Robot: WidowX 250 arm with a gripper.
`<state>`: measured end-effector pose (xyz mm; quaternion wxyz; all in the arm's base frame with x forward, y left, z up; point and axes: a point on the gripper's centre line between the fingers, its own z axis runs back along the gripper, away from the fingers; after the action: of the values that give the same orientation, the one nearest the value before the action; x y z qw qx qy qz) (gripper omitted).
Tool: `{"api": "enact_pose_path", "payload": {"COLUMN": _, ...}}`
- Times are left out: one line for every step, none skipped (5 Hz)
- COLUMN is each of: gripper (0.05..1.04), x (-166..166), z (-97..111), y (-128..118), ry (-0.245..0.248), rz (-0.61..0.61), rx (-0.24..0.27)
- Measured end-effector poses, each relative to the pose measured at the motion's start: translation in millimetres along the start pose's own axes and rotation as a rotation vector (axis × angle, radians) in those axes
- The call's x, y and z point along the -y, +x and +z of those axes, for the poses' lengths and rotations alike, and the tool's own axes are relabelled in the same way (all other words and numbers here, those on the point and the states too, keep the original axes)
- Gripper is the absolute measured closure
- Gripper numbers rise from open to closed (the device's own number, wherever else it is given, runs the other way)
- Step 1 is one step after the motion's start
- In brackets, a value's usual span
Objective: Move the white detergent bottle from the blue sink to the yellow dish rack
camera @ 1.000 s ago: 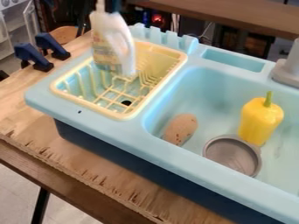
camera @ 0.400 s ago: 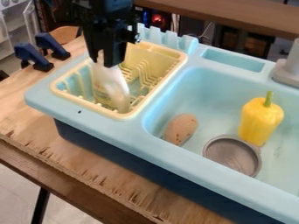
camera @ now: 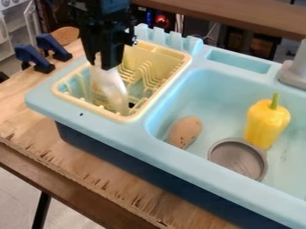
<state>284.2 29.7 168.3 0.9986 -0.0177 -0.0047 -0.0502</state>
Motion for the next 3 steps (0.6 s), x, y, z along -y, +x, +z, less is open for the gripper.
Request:
{"api": "enact_pose_path", "payload": {"gripper": 0.329, "x": 3, "z": 2, "y": -6, "ry": -0.046, "rz": 0.009, "rx": -0.035}}
{"api": "enact_pose_path", "payload": {"gripper": 0.086, "x": 6, "z": 12, "y": -2, "ry": -0.095, "rz": 0.014, "rx": -0.01}}
{"api": "enact_pose_path", "payload": {"gripper": 0.077, "x": 11, "z": 34, "y": 1, "ry": -0.096, "rz": -0.009, "rx": 0.027}}
